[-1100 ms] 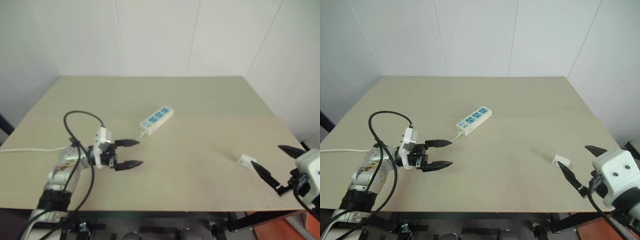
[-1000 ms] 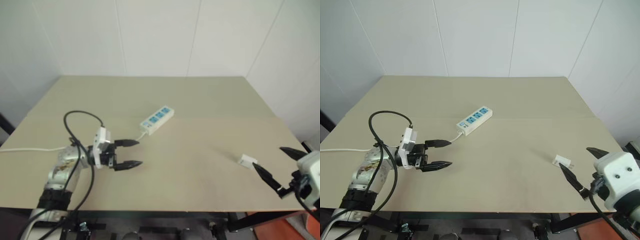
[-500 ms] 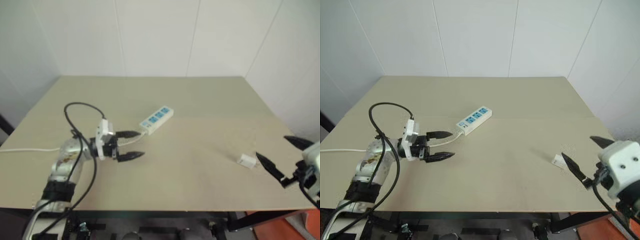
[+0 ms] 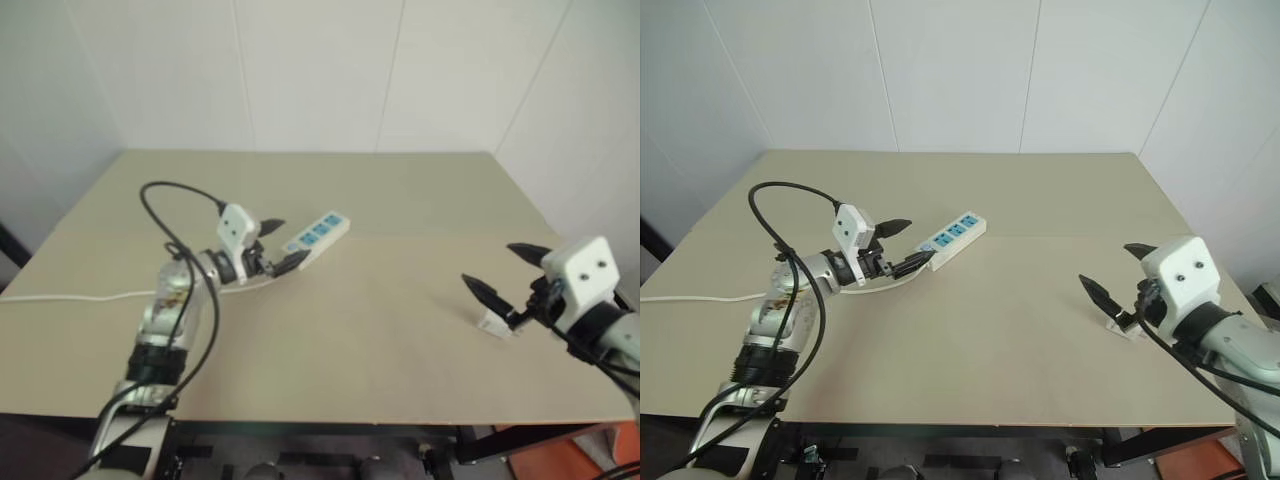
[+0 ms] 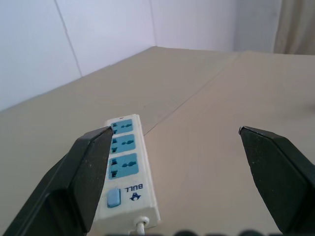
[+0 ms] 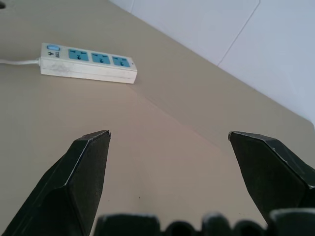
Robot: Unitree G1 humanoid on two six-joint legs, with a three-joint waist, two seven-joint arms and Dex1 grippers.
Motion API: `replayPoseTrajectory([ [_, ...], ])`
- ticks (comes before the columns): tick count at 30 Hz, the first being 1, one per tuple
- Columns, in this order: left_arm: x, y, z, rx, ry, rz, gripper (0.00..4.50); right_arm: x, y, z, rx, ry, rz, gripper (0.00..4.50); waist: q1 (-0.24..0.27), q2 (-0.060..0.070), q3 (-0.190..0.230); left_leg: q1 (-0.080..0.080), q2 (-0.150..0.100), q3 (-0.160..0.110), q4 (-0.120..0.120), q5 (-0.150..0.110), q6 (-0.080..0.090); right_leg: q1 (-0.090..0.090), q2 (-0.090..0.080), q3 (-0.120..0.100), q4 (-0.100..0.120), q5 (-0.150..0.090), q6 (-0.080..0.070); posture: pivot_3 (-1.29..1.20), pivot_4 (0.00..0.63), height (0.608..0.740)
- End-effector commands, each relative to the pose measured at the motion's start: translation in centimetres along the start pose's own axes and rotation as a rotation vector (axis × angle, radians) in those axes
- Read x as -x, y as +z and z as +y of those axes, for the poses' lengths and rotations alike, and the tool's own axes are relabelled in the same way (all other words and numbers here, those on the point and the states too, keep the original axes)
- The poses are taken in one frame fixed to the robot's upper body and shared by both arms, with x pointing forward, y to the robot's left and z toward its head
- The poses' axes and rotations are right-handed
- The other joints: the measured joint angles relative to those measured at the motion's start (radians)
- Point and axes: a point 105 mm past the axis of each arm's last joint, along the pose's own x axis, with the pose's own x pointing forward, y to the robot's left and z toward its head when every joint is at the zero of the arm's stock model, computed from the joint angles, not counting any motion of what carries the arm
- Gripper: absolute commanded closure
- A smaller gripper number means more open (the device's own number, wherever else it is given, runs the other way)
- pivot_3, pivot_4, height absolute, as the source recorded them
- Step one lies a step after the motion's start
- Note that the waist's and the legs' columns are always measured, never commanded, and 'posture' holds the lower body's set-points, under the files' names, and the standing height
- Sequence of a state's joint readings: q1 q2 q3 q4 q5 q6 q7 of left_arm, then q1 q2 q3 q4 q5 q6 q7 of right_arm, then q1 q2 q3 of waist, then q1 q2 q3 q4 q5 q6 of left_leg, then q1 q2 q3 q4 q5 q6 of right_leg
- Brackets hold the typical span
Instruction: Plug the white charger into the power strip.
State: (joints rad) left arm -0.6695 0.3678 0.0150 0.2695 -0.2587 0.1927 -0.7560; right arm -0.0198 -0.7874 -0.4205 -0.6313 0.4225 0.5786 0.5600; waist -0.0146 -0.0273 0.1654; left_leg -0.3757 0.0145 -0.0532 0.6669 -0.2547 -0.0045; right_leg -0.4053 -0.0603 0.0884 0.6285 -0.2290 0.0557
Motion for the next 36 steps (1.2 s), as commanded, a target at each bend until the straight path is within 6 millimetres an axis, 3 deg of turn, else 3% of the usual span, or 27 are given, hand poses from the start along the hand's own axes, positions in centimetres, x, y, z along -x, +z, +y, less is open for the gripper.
replayPoseTrajectory([
  [1,-0.9,0.0,1.7,0.009,0.123,0.013,0.03,-0.3,1.1,0.5,0.045,0.037,-0.03,0.0,0.0,0.0,0.0,0.0,0.0,0.0,0.0,0.0,0.0,0.0,0.0,0.0,0.0,0.0,0.0,0.0,0.15,0.74],
  [7,-3.0,-1.4,3.2,0.012,0.23,0.061,0.03,-0.8,1.8,0.3,0.066,0.059,-0.05,0.0,0.0,0.0,0.0,0.0,0.0,0.0,0.0,0.0,0.0,0.0,0.0,0.0,0.0,0.0,0.0,0.0,0.15,0.74],
  [14,-5.1,-3.1,2.8,0.032,0.181,0.109,0.03,-0.9,1.6,-0.3,0.079,0.06,-0.039,0.0,0.001,-0.001,0.0,-0.002,-0.001,-0.001,0.0,0.0,0.0,-0.001,0.0,-0.001,-0.001,0.0,0.0,0.0,0.15,0.74],
  [36,-4.8,-7.9,2.1,0.06,0.152,0.314,0.03,0.2,2.3,-0.5,0.098,0.034,-0.052,0.0,0.0,-0.001,0.001,-0.003,-0.001,-0.001,0.0,0.0,0.0,-0.001,0.0,-0.001,-0.001,0.0,0.0,0.0,0.15,0.74],
])
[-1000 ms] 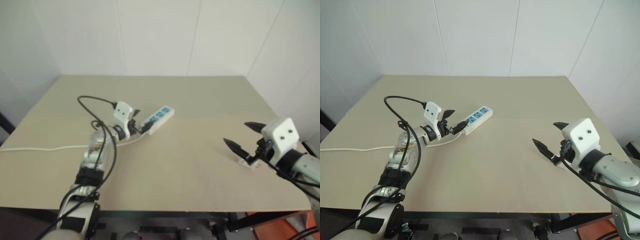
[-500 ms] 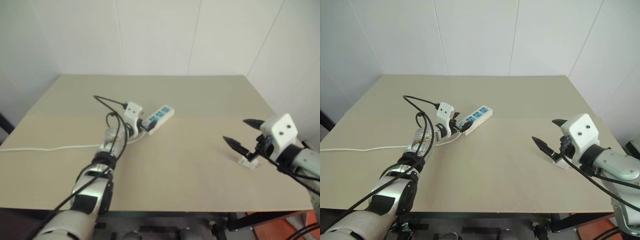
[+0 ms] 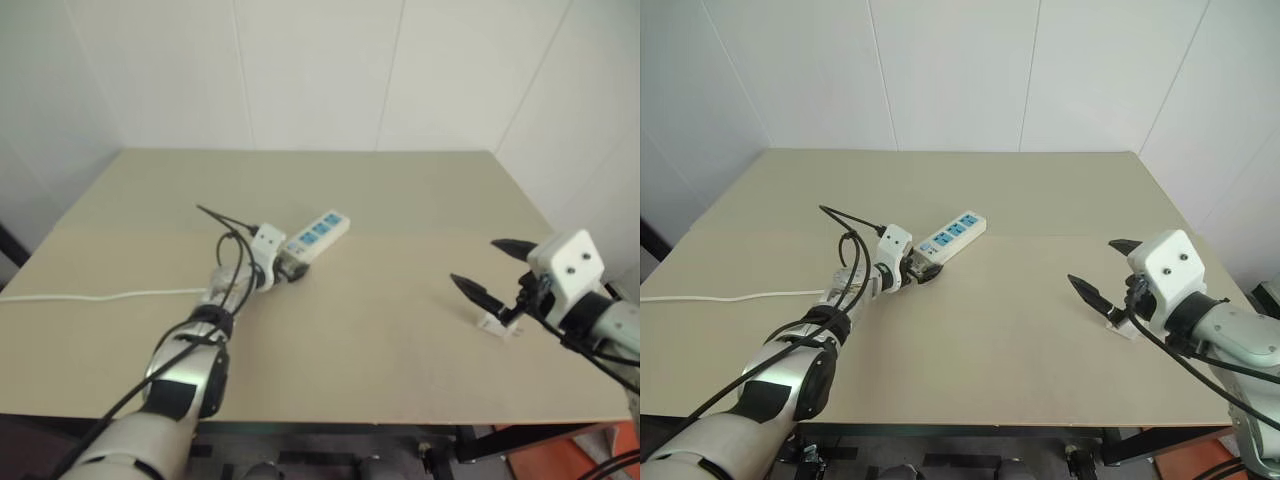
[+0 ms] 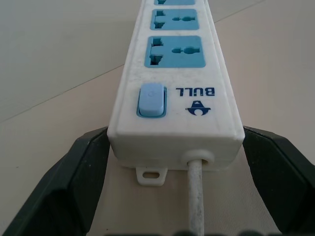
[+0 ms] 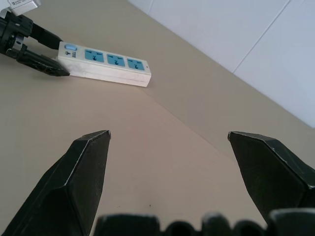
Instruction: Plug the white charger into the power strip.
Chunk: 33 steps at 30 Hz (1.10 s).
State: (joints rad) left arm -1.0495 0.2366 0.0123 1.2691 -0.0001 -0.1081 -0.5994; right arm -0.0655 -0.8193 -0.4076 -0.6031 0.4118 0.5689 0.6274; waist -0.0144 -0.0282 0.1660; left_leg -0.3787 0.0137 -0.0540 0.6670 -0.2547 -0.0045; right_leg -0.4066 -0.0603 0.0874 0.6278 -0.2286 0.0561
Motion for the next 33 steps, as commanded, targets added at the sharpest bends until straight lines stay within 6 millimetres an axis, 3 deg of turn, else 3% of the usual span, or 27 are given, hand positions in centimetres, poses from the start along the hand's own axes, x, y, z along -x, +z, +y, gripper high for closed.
replayPoseTrajectory([
  [1,-0.4,1.4,-0.2,-0.03,0.003,-0.029,0.03,0.6,1.6,-0.4,0.061,-0.024,-0.04,0.0,0.0,0.0,0.0,0.0,0.0,0.0,0.0,0.0,0.0,0.0,0.0,0.0,0.0,0.0,0.0,0.0,0.15,0.74],
  [14,-1.3,1.5,-1.1,-0.012,0.017,-0.017,0.03,1.1,1.6,0.0,0.066,-0.028,-0.034,0.0,0.002,0.0,0.0,-0.001,0.0,0.0,0.0,0.0,0.0,0.0,0.0,0.0,0.0,0.0,0.0,0.0,0.15,0.74],
  [19,-1.5,1.4,-1.7,-0.009,-0.013,-0.023,1.18,1.5,1.6,0.0,0.067,-0.034,-0.028,0.0,0.004,0.0,0.0,0.0,0.0,0.0,0.0,0.0,0.0,0.0,0.0,0.0,0.0,0.0,0.0,0.0,0.15,0.74],
  [28,-1.6,1.1,-2.4,-0.001,-0.042,-0.02,1.21,2.6,1.5,0.2,0.061,-0.064,-0.003,0.0,0.009,0.0,0.0,-0.001,-0.001,-0.001,0.001,0.0,0.0,0.0,-0.001,0.0,0.0,0.0,0.001,0.0,0.15,0.74],
  [33,-1.3,1.9,-3.2,-0.036,-0.144,-0.058,1.21,2.8,1.3,0.3,0.051,-0.07,0.002,0.0,0.01,0.0,0.0,-0.001,-0.001,0.0,0.001,0.0,0.0,0.0,-0.001,0.0,0.0,0.0,0.001,0.0,0.15,0.74],
])
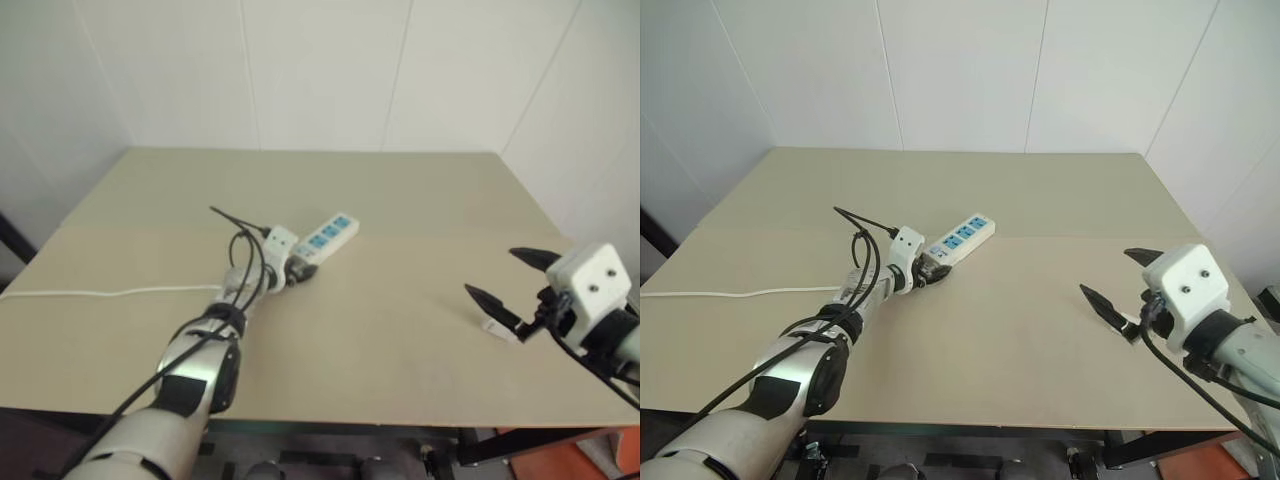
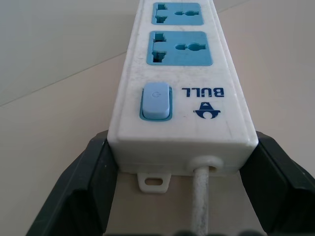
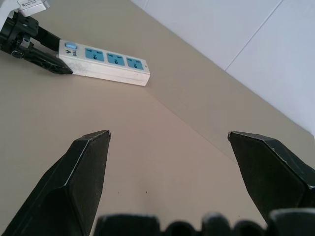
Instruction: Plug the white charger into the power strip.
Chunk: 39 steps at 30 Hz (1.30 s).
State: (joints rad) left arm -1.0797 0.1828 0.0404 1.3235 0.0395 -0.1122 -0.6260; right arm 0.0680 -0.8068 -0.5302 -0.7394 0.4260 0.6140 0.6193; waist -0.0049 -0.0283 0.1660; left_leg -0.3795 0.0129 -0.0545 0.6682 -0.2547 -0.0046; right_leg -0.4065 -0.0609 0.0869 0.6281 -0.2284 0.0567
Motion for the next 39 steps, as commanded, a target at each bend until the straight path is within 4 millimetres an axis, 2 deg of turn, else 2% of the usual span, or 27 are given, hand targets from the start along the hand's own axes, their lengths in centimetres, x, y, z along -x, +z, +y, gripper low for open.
replayPoseTrajectory([
  [1,-0.2,2.0,-1.0,-0.065,-0.079,-0.075,1.21,0.4,1.0,-0.3,0.023,-0.03,-0.031,0.0,0.0,0.0,0.0,0.0,0.0,0.0,0.0,0.0,0.0,0.0,0.0,0.0,0.0,0.0,0.0,0.0,0.15,0.74],
  [5,1.0,1.7,-1.7,-0.117,-0.22,-0.11,1.21,0.0,0.8,0.1,0.009,-0.012,-0.033,0.0,-0.007,0.0,0.0,0.0,0.0,0.0,0.0,0.0,0.0,0.0,0.0,0.0,0.0,0.0,0.0,0.0,0.15,0.74],
  [11,3.3,-0.1,-3.7,-0.205,-0.438,-0.091,1.21,-0.4,0.8,-0.5,0.0,-0.011,-0.038,0.0,-0.008,0.0,0.0,0.0,0.0,0.0,0.0,0.0,0.0,0.0,0.0,0.0,0.001,0.0,0.0,0.0,0.15,0.74],
  [18,5.9,-2.1,-5.6,-0.293,-0.544,-0.049,1.21,-0.5,0.6,-0.2,-0.017,0.004,-0.041,0.0,-0.009,0.001,0.0,0.001,0.001,0.0,0.0,0.0,0.0,0.0,0.0,0.001,0.001,0.0,0.0,0.0,0.15,0.74],
  [19,6.0,-2.3,-5.7,-0.268,-0.548,-0.046,0.86,-0.5,0.6,-0.2,-0.021,0.006,-0.043,0.0,-0.009,0.001,0.0,0.001,0.001,0.0,0.0,0.0,0.0,0.0,0.0,0.001,0.001,0.0,0.0,0.0,0.15,0.74],
  [20,6.2,-2.2,-5.6,-0.245,-0.55,-0.052,0.47,-0.6,0.6,-0.1,-0.025,0.011,-0.045,0.0,-0.009,0.001,0.0,0.002,0.001,0.0,0.0,0.0,0.0,0.0,0.0,0.001,0.001,0.0,0.0,0.0,0.15,0.74],
  [22,6.5,-1.9,-5.4,-0.216,-0.555,-0.065,0.01,-0.6,0.6,0.2,-0.033,0.023,-0.05,0.0,-0.009,0.001,0.0,0.002,0.001,0.0,0.0,0.0,0.0,0.001,0.0,0.001,0.001,0.0,0.0,0.0,0.15,0.74],
  [27,8.4,-0.3,-4.0,-0.256,-0.589,-0.119,0.01,-0.3,0.6,0.5,-0.027,0.031,-0.044,0.0,-0.014,0.001,0.0,0.001,0.001,0.0,0.0,0.0,0.0,0.0,0.0,0.0,0.001,0.0,0.0,0.0,0.15,0.74],
  [30,9.1,1.0,-3.8,-0.288,-0.631,-0.184,0.01,-0.3,0.5,0.3,-0.028,0.022,-0.038,0.0,-0.012,0.001,0.0,0.002,0.001,0.0,0.0,0.0,0.0,0.0,0.0,0.001,0.001,0.0,-0.001,0.0,0.15,0.74],
  [33,9.2,1.9,-4.1,-0.274,-0.664,-0.232,0.01,-0.3,0.6,0.4,-0.028,0.021,-0.039,0.0,-0.008,0.001,0.0,0.002,0.001,0.0,0.0,0.0,0.0,0.001,0.0,0.0,0.001,0.0,-0.001,0.0,0.15,0.74],
  [39,7.8,2.9,-5.8,-0.209,-0.692,-0.326,0.01,-0.2,0.8,-0.1,-0.018,0.015,-0.039,0.0,-0.009,0.001,0.0,0.001,0.001,0.0,0.001,0.0,0.001,0.0,0.0,0.0,0.0,0.0,-0.001,0.0,0.15,0.74],
])
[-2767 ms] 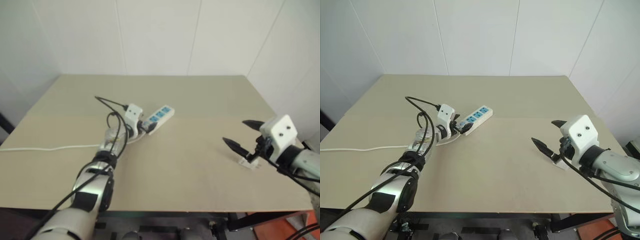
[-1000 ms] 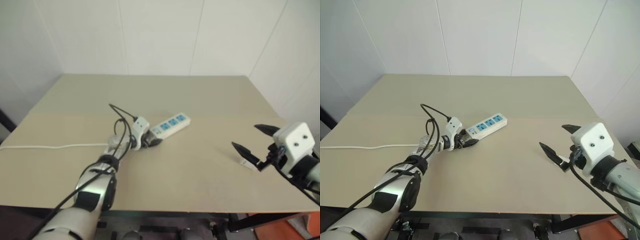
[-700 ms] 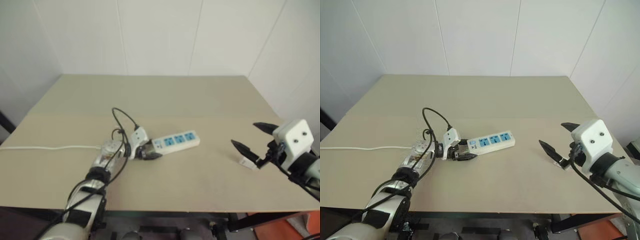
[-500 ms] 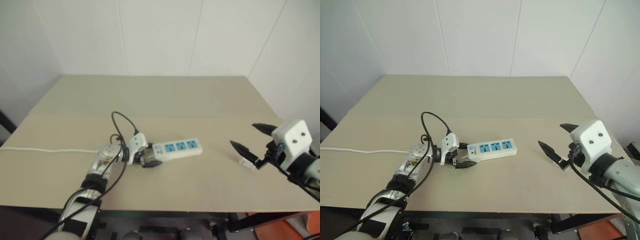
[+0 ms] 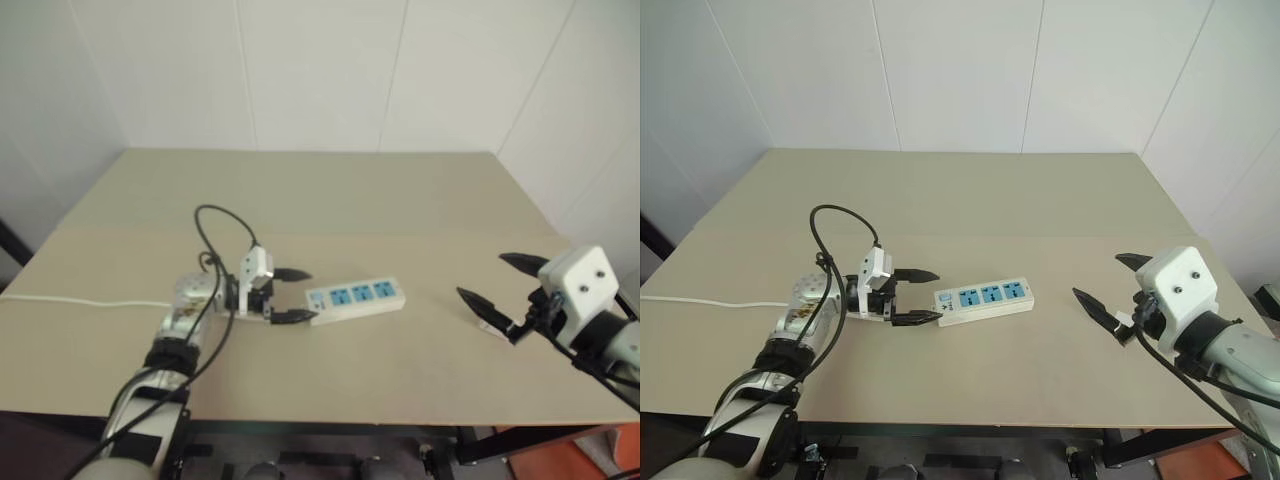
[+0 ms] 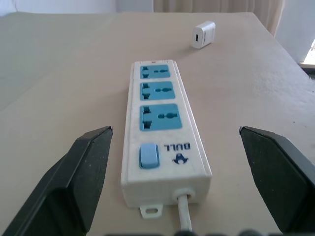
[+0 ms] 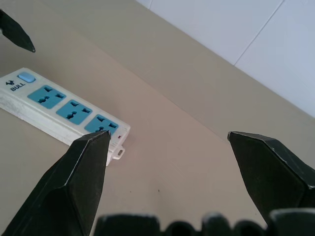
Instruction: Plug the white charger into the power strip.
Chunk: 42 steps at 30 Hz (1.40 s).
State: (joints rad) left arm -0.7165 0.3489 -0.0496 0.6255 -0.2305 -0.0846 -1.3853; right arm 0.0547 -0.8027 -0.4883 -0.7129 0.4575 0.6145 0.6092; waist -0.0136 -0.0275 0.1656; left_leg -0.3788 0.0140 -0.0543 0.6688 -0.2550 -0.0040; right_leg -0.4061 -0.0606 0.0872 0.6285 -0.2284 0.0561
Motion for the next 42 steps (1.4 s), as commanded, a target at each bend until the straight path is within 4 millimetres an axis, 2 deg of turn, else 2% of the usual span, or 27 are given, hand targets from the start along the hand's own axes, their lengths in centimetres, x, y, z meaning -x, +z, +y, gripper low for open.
replayPoseTrajectory([
  [1,-1.3,1.3,0.4,-0.003,0.0,-0.083,0.01,0.4,1.3,-0.7,0.037,-0.018,-0.035,0.0,0.0,0.0,0.0,0.0,0.0,0.0,0.0,0.0,0.0,0.0,0.0,0.0,0.0,0.0,0.0,0.0,0.15,0.74],
  [7,-3.0,-0.3,0.6,-0.033,-0.011,-0.024,0.01,0.5,1.6,-0.5,0.042,-0.009,-0.034,0.0,-0.004,0.0,0.0,0.001,0.0,0.0,0.001,0.0,0.0,0.0,0.0,0.0,0.0,0.0,0.0,0.0,0.15,0.74],
  [15,-3.3,-2.6,0.1,0.0,-0.028,0.042,0.01,1.0,1.5,0.1,0.043,0.034,-0.018,0.0,-0.001,0.0,0.0,0.0,0.0,0.0,0.001,0.0,0.001,0.0,0.0,0.0,0.0,0.0,0.0,0.0,0.15,0.74],
  [22,-3.7,-4.7,0.2,0.067,0.033,0.098,0.01,1.7,1.5,0.6,0.047,0.083,0.004,0.0,-0.001,0.0,0.0,0.002,0.0,0.0,0.001,0.0,0.001,0.002,0.0,0.0,0.0,0.0,0.0,0.0,0.15,0.74],
  [31,-3.2,-2.8,1.3,0.048,0.043,0.036,0.01,1.9,1.1,1.0,0.044,0.112,0.02,0.0,-0.003,0.0,0.0,0.002,0.0,0.0,0.001,0.0,0.001,0.002,0.0,0.0,0.001,0.0,0.0,0.0,0.15,0.74],
  [42,-3.8,-5.4,0.5,0.089,0.045,0.154,0.01,1.6,1.3,0.9,0.05,0.149,0.014,0.0,-0.001,0.0,0.0,0.003,0.0,0.0,0.001,0.0,0.001,0.003,0.0,0.0,0.0,0.0,0.0,0.0,0.15,0.74],
])
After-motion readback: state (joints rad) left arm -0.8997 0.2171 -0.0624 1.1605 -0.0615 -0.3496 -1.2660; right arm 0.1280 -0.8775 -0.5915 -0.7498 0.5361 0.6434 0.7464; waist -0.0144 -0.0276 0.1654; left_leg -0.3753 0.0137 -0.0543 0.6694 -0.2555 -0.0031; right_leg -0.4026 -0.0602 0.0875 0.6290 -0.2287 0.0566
